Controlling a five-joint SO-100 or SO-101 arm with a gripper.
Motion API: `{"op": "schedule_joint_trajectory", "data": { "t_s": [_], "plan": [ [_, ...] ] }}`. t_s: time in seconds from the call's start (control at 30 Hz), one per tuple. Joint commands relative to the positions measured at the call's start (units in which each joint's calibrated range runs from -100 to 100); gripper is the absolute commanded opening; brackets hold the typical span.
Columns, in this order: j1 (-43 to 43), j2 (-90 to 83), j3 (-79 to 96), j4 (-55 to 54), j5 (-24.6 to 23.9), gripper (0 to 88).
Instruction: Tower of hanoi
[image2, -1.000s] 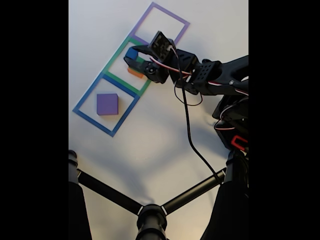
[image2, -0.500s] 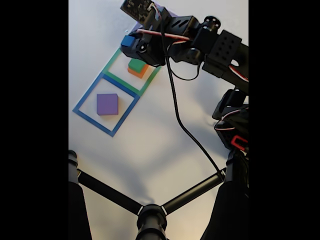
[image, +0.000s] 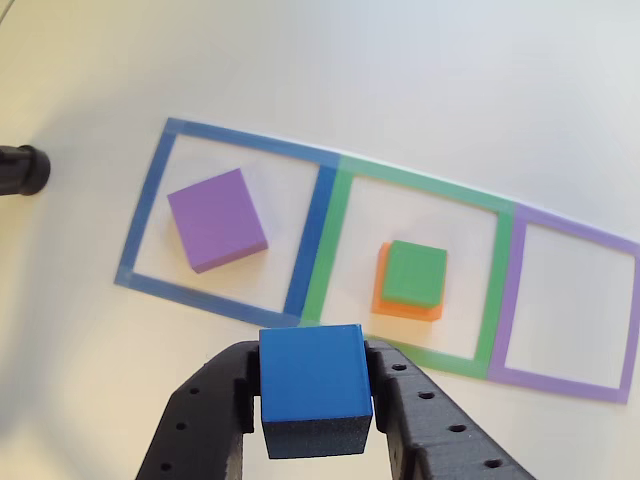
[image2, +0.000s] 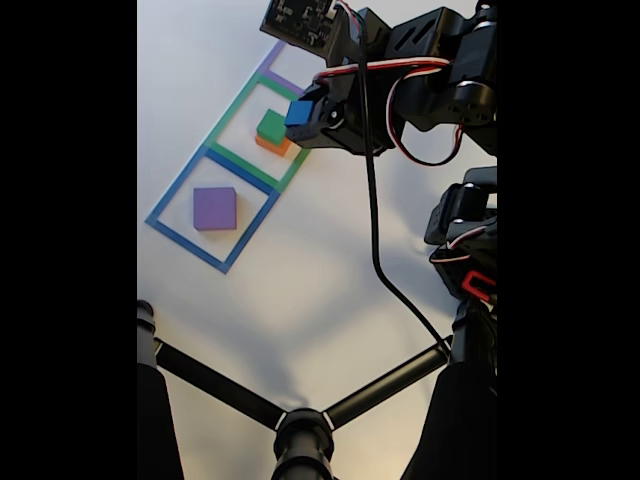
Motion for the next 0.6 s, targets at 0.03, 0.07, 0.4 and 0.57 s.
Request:
{"op": "schedule_joint_trajectory", "data": {
  "t_s": [0.03, 0.07, 0.4, 0.57],
  "plan": [
    [-3.2, -1.8, -2.4, 1.1, 0.0, 2.6],
    [-3.3, -1.8, -1.1, 0.7, 0.0, 2.6],
    [-4.4, -5.4, 31.2, -31.9, 0.0, 2.5],
    [-6.5, -4.2, 45.9, -53.9, 0.0, 2.5]
  ]
}}
